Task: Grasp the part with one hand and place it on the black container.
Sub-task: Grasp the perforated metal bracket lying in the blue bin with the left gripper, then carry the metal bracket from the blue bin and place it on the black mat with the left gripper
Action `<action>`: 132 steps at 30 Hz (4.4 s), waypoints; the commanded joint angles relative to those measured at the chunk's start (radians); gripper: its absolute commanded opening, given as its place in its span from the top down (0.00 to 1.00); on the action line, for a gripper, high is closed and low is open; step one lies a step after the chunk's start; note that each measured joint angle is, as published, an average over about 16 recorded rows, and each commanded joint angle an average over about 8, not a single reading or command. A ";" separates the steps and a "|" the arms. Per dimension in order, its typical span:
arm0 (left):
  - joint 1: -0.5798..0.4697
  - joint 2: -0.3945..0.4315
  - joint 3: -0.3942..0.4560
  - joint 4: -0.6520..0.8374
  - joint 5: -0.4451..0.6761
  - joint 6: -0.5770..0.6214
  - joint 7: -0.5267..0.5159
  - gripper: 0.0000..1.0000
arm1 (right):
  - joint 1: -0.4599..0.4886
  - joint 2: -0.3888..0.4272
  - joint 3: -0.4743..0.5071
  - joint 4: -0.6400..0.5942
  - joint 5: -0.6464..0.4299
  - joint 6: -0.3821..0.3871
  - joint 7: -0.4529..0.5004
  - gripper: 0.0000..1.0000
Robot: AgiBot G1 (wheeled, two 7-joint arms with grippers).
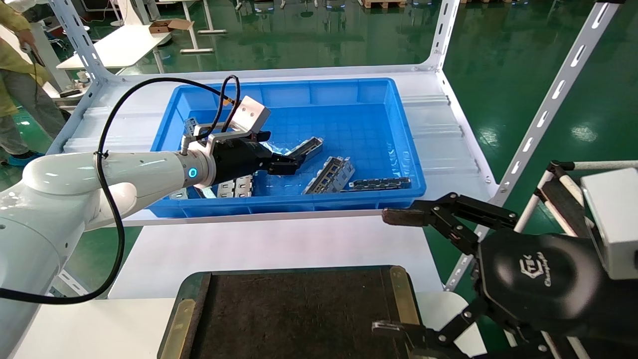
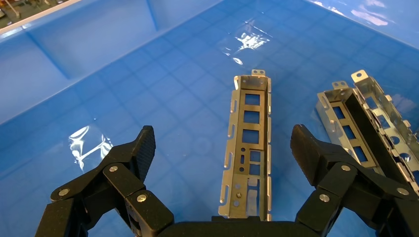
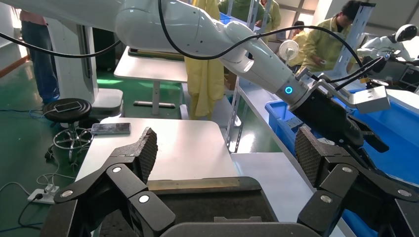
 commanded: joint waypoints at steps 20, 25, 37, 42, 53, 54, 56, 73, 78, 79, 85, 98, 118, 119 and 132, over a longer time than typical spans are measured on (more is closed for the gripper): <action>0.041 0.001 0.077 -0.043 -0.042 -0.039 -0.068 1.00 | 0.000 0.001 -0.001 0.000 0.001 0.001 -0.001 1.00; 0.045 0.000 0.097 -0.049 -0.052 -0.042 -0.072 1.00 | 0.000 0.001 -0.002 0.000 0.001 0.001 -0.001 1.00; 0.043 -0.002 0.136 -0.051 -0.081 -0.041 -0.073 1.00 | 0.001 0.001 -0.003 0.000 0.002 0.001 -0.001 1.00; 0.030 -0.006 0.145 -0.056 -0.095 -0.025 -0.054 1.00 | 0.001 0.001 -0.003 0.000 0.002 0.001 -0.001 1.00; -0.040 -0.051 0.138 -0.051 -0.139 0.143 0.049 1.00 | 0.001 0.001 -0.004 0.000 0.002 0.002 -0.002 1.00; -0.046 -0.059 0.135 -0.050 -0.144 0.168 0.059 1.00 | 0.001 0.002 -0.004 0.000 0.002 0.002 -0.002 1.00; -0.058 -0.077 0.129 -0.050 -0.154 0.223 0.079 1.00 | 0.001 0.002 -0.004 0.000 0.003 0.002 -0.002 1.00; -0.025 -0.220 0.111 -0.172 -0.215 0.590 0.090 1.00 | 0.001 0.002 -0.005 0.000 0.003 0.002 -0.002 1.00; 0.048 -0.262 0.109 -0.287 -0.237 0.640 0.039 1.00 | 0.001 0.002 -0.005 0.000 0.004 0.002 -0.003 1.00; 0.067 -0.272 0.110 -0.318 -0.241 0.648 0.024 1.00 | 0.001 0.002 -0.005 0.000 0.004 0.002 -0.003 1.00; 0.208 -0.333 0.125 -0.531 -0.253 0.648 -0.093 1.00 | 0.001 0.002 -0.006 0.000 0.004 0.002 -0.003 1.00; 0.583 -0.421 0.185 -0.957 -0.142 0.246 -0.409 1.00 | 0.001 0.003 -0.006 0.000 0.004 0.003 -0.003 1.00; 0.741 -0.209 0.307 -0.873 0.177 -0.365 -0.954 1.00 | 0.002 0.003 -0.008 0.000 0.005 0.003 -0.004 1.00; 0.740 -0.197 0.311 -0.861 0.189 -0.382 -0.974 1.00 | 0.002 0.003 -0.008 0.000 0.005 0.003 -0.004 1.00; 0.741 -0.084 0.320 -0.718 0.272 -0.527 -1.180 1.00 | 0.002 0.003 -0.008 0.000 0.006 0.004 -0.004 1.00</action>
